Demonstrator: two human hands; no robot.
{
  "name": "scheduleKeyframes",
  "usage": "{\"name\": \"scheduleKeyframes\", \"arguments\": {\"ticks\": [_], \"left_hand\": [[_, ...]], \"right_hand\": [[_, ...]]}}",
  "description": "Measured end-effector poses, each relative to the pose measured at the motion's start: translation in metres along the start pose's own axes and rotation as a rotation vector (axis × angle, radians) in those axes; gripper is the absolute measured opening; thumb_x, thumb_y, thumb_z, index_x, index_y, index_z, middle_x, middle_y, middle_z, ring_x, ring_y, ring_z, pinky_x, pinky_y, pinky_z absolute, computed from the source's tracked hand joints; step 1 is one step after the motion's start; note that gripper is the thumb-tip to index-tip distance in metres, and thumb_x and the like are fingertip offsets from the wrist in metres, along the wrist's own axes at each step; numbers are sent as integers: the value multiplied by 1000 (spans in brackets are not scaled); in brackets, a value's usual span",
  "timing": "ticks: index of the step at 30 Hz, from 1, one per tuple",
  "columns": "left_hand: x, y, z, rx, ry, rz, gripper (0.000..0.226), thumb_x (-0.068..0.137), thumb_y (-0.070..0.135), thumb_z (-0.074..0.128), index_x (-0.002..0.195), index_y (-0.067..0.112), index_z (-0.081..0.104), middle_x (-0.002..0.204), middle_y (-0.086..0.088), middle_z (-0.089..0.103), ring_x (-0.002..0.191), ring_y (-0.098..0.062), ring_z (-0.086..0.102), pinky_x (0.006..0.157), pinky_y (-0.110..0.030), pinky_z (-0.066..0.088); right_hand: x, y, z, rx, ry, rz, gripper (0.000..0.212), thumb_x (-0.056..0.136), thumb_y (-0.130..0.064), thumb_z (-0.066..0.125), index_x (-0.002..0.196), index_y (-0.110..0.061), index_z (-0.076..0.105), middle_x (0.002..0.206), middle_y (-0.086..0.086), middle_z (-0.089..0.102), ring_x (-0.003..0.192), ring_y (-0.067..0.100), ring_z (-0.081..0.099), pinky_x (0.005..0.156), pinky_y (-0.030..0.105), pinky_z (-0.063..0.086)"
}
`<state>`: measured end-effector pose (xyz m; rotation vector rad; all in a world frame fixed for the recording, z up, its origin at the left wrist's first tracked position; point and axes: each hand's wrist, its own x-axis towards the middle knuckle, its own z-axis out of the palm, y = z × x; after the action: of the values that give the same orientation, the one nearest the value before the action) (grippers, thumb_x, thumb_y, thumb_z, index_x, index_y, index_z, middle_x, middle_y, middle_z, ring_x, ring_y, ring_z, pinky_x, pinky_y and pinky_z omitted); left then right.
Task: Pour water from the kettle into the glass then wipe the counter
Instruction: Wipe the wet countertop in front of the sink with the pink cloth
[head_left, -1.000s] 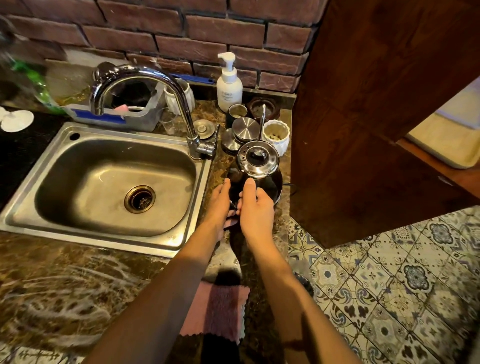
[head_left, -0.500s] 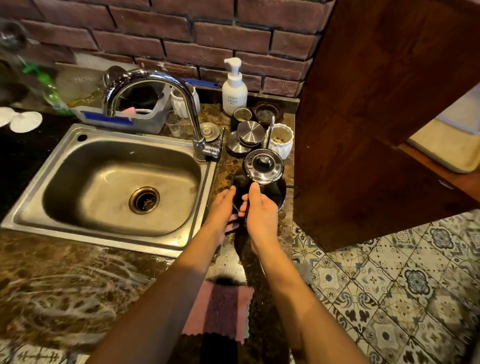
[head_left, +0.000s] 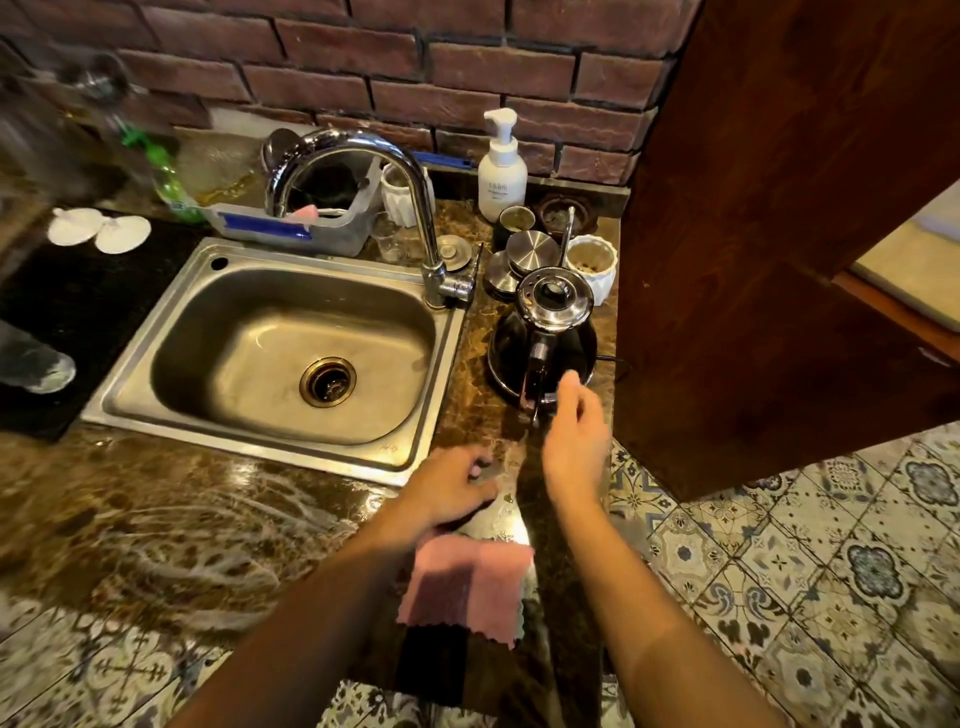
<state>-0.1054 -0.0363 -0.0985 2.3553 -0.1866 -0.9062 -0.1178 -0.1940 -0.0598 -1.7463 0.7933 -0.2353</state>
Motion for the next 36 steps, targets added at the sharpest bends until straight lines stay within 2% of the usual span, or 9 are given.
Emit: {"name": "scheduleKeyframes", "arguments": {"ticks": [3, 7, 15, 20, 23, 25, 28, 32, 36], "left_hand": [[-21, -26, 15, 266, -39, 82, 41, 82, 42, 70, 120, 25, 70, 116, -3, 69, 109, -23, 64, 90, -30, 50], [-32, -43, 23, 358, -45, 81, 36, 78, 42, 69, 111, 27, 64, 107, -3, 59, 108, -25, 56, 89, -35, 46], [-54, -50, 25, 292, -8, 105, 14, 78, 41, 68, 81, 35, 56, 95, 6, 50, 102, -19, 47, 91, -39, 40], [-85, -46, -2, -108, -53, 205, 20, 88, 17, 76, 77, 20, 60, 75, 11, 58, 69, -2, 56, 70, -29, 43], [-103, -36, -28, -247, -39, 290, 23, 91, 10, 74, 76, 18, 57, 93, 0, 71, 82, -4, 67, 70, -30, 50], [-116, -27, -48, -413, -88, 350, 26, 92, 6, 71, 74, 18, 56, 113, -2, 75, 83, 5, 70, 66, -14, 52], [-134, -17, -78, -729, -199, 398, 23, 90, 6, 68, 73, 14, 55, 97, 1, 73, 80, -5, 69, 69, -22, 55], [-161, -6, -108, -858, -247, 563, 25, 92, 7, 61, 72, 20, 53, 60, 9, 48, 52, -4, 44, 49, -17, 37], [-190, 1, -132, -835, -308, 658, 26, 94, 7, 62, 74, 21, 52, 59, 11, 48, 49, -1, 40, 44, -13, 31]], "right_hand": [[-31, 44, -19, -219, -181, -52, 18, 101, -32, 61, 111, -20, 69, 108, 0, 72, 96, 15, 65, 89, 39, 55], [-53, 84, -31, -630, -710, -126, 39, 92, -30, 72, 127, -13, 67, 115, 6, 70, 105, 24, 64, 96, 43, 50], [-60, 87, -39, -708, -838, -255, 4, 93, -24, 71, 96, -22, 71, 98, 0, 52, 97, 19, 51, 78, 29, 37], [-65, 61, -55, -466, -870, -193, 8, 95, -22, 71, 92, -27, 65, 89, -12, 61, 82, 4, 57, 73, 29, 43], [-74, 35, -62, -251, -848, -182, 16, 93, -9, 72, 90, -25, 68, 87, -7, 67, 79, 7, 63, 77, 28, 51], [-83, 17, -63, -101, -785, -185, 16, 92, -2, 72, 91, -18, 71, 86, -3, 69, 77, 2, 63, 76, 20, 49], [-102, -4, -62, 379, -788, 35, 7, 89, -6, 75, 95, -5, 71, 85, 3, 73, 79, 12, 68, 76, 26, 53], [-142, -22, -45, 809, -830, 332, 80, 65, -54, 91, 120, -1, 70, 116, 20, 71, 102, 49, 56, 92, 44, 44], [-185, -32, -17, 1127, -960, 278, 101, 63, -61, 89, 138, 2, 60, 140, 26, 60, 131, 38, 58, 113, 55, 43]]}}
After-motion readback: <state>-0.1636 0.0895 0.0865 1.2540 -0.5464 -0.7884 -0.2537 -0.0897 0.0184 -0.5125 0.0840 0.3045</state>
